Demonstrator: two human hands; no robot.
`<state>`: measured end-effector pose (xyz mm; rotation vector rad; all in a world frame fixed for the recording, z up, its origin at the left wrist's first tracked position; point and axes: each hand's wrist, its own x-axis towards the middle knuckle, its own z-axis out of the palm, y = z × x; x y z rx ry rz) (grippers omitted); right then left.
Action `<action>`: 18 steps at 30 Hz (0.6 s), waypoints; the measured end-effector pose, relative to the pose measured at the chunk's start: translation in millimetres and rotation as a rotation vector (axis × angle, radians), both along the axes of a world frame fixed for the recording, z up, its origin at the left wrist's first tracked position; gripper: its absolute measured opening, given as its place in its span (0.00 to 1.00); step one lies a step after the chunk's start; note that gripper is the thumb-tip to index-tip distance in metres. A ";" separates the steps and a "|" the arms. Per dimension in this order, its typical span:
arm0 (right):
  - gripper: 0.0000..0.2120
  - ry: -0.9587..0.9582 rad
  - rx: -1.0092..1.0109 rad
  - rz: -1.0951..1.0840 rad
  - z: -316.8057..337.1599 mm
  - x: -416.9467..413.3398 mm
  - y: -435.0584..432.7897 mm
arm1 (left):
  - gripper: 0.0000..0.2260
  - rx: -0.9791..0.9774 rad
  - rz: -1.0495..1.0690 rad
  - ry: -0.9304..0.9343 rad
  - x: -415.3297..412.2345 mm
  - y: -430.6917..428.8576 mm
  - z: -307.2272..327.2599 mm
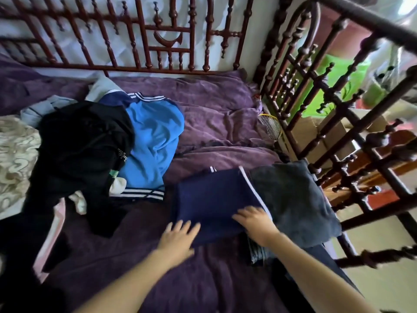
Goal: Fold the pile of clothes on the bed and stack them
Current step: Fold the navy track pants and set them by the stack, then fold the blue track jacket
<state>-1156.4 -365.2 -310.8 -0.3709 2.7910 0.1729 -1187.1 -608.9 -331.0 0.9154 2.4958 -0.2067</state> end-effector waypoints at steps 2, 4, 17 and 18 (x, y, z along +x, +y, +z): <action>0.22 -0.394 0.112 -0.055 -32.1 32.6 -8.1 | 0.37 -0.195 0.039 -0.371 27.0 -14.6 -28.2; 0.25 -0.617 0.122 -0.130 -43.0 49.9 -17.5 | 0.36 -0.225 0.102 -0.451 36.4 -33.4 -37.3; 0.18 -0.298 0.010 -0.017 -21.5 -27.9 -123.7 | 0.27 0.022 0.496 -0.089 -6.7 -145.6 7.2; 0.18 -0.301 -0.001 0.003 -21.0 -31.9 -137.5 | 0.27 0.035 0.533 -0.078 -5.7 -159.1 7.3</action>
